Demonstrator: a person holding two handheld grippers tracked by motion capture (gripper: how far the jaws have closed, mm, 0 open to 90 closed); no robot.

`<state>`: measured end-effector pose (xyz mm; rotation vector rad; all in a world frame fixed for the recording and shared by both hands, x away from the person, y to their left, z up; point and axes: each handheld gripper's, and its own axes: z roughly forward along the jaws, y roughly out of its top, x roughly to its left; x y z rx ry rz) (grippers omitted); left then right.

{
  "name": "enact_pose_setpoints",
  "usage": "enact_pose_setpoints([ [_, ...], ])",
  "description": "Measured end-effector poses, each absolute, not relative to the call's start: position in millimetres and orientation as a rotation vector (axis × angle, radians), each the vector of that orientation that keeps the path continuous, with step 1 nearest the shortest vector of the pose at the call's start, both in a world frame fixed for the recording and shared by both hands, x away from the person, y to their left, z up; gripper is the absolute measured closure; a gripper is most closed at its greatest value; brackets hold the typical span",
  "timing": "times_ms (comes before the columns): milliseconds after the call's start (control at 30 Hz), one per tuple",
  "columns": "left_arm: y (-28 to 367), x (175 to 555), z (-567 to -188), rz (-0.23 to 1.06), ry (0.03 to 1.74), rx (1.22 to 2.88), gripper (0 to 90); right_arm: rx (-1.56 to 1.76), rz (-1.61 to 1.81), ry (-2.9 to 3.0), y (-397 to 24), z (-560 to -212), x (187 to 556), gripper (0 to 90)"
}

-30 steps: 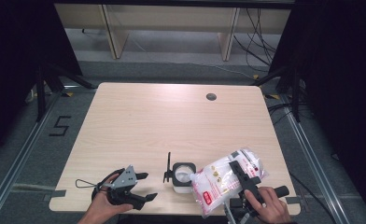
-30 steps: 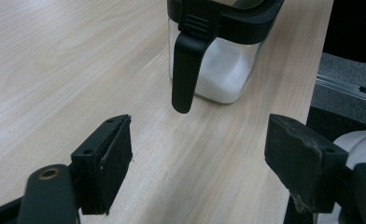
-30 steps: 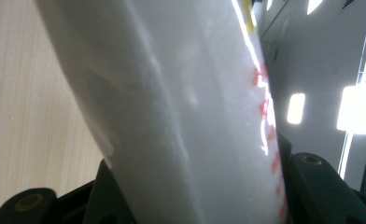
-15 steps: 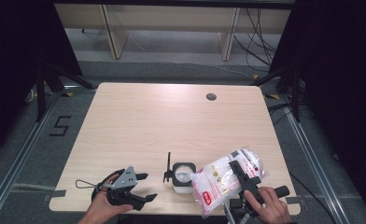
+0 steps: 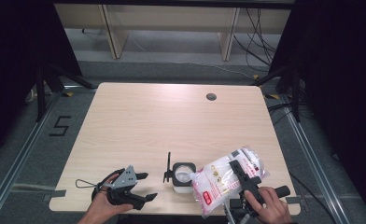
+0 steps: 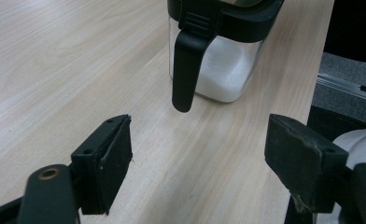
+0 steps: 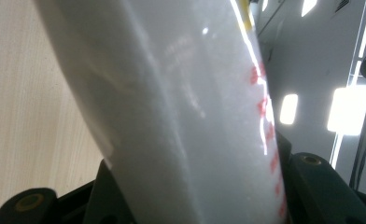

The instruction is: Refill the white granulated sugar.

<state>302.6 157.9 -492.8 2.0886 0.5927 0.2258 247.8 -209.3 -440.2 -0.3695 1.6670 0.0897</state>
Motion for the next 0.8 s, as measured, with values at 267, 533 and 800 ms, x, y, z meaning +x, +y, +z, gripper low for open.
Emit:
enact_pose_setpoints([
  [267,158.0,303.8,-492.1,0.227,0.576,2.084,22.8,-0.342,0.098,1.672,-209.6,-442.3,246.4,54.3],
  [533,157.1,302.7,-492.3,0.218,0.6,2.064,22.9,-0.366,0.107,1.651,-208.9,-441.4,247.1,54.3],
  [800,156.4,302.7,-491.8,0.218,0.592,2.071,22.8,-0.35,0.081,1.678,-209.9,-440.6,246.4,54.3],
])
